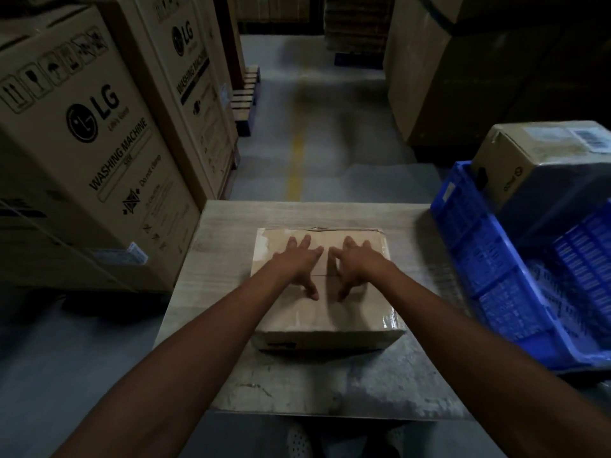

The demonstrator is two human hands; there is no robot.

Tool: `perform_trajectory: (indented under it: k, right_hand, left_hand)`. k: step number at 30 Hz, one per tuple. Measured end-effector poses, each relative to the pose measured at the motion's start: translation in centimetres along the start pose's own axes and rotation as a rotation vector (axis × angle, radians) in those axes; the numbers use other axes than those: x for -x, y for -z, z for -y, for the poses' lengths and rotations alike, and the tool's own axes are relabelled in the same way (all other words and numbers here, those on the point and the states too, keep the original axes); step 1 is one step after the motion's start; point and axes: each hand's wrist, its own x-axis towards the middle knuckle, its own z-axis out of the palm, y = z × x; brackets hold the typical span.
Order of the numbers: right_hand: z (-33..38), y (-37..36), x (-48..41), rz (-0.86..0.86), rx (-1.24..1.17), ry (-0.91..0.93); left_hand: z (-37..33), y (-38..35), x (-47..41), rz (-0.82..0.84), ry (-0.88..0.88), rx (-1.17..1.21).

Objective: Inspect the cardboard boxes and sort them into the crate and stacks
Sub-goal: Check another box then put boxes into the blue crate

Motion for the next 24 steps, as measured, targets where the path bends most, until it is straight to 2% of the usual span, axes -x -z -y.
perform_trajectory:
  k: [7,12,20,22,24]
  right_hand:
    - [-2.6,-0.4,2.2,-0.007,-0.014,0.007]
    - [-2.5,-0.4,3.0,-0.037,-0.023,0.012]
    - [0.6,-1.2,3.3,0.090,-0.068,-0.009]
    - [0.1,-0.9,3.2,0.091,-0.063,0.014]
    - [-0.5,-1.8,3.5,0.022,-0.124,0.035]
  left_hand:
    - [2.2,0.4,3.2,0.064,0.005,-0.070]
    - [1.3,0.8,3.4,0.081,0.022,-0.058]
    - [0.1,-0.6,4.0,0.102,0.004,0.042]
    - [0.5,-0.3,4.0,0.089,-0.013,0.044]
    - [1.3,-0.9,4.0,0.015,-0.032,0.053]
